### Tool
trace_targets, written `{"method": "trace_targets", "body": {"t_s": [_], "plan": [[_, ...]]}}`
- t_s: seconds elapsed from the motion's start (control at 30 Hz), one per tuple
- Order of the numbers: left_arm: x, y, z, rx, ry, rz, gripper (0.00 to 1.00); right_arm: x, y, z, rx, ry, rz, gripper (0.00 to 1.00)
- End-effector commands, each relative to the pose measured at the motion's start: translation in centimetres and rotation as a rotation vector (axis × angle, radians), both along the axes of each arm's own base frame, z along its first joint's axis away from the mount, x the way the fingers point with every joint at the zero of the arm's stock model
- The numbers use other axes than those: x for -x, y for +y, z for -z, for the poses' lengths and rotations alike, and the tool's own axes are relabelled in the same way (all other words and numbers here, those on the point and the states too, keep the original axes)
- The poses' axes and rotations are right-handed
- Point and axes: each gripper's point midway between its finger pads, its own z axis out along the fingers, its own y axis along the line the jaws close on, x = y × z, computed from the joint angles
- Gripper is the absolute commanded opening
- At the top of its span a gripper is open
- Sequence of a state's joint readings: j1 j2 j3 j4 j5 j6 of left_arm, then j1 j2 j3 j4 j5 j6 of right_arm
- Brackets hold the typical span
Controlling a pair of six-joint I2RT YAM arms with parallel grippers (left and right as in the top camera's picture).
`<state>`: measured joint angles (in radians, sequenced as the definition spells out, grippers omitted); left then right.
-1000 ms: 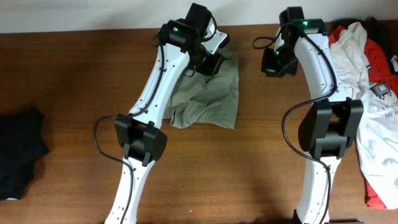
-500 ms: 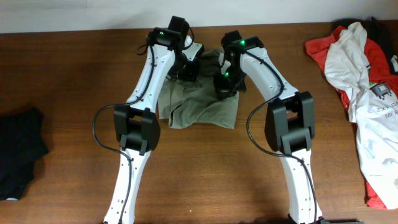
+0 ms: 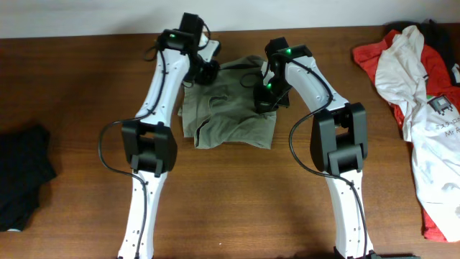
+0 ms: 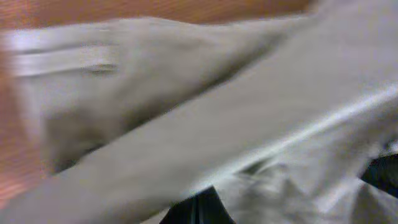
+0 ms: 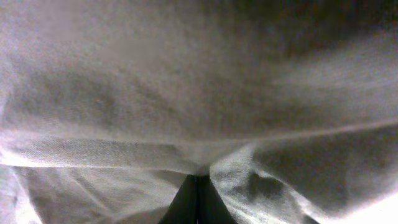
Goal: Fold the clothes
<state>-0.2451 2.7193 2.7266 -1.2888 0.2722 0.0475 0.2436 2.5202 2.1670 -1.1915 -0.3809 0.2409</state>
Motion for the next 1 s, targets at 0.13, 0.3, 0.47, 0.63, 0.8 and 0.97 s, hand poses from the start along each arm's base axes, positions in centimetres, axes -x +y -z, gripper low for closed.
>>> {"method": "trace_targets", "body": {"t_s": [0.13,0.3,0.47,0.63,0.8,0.97], "plan": [[-6.2,10.7,-1.8,-0.026,-0.16,-0.259,0.01,2.4,2.9,1.9,0.012,0.058,-0.06,0.04],[-2.3,5.9,-10.2,0.195,-0.135,-0.147,0.01,1.1,0.7,1.9,0.007,0.047,-0.007,0.04],[1.9,-0.3,-9.2,0.164,-0.037,0.012,0.04,0.0,-1.5,1.9,0.003,0.037,0.041,0.04],[4.8,-2.2,-7.3,0.066,0.046,0.076,0.04,-0.5,-2.4,1.9,-0.005,0.034,0.064,0.04],[6.6,-1.8,-1.0,0.005,0.221,0.103,0.04,-0.9,-2.3,1.9,-0.009,0.017,0.064,0.04],[6.2,-1.5,2.9,-0.032,0.25,0.099,0.08,-0.8,-2.3,1.9,-0.01,0.019,0.064,0.04]]}}
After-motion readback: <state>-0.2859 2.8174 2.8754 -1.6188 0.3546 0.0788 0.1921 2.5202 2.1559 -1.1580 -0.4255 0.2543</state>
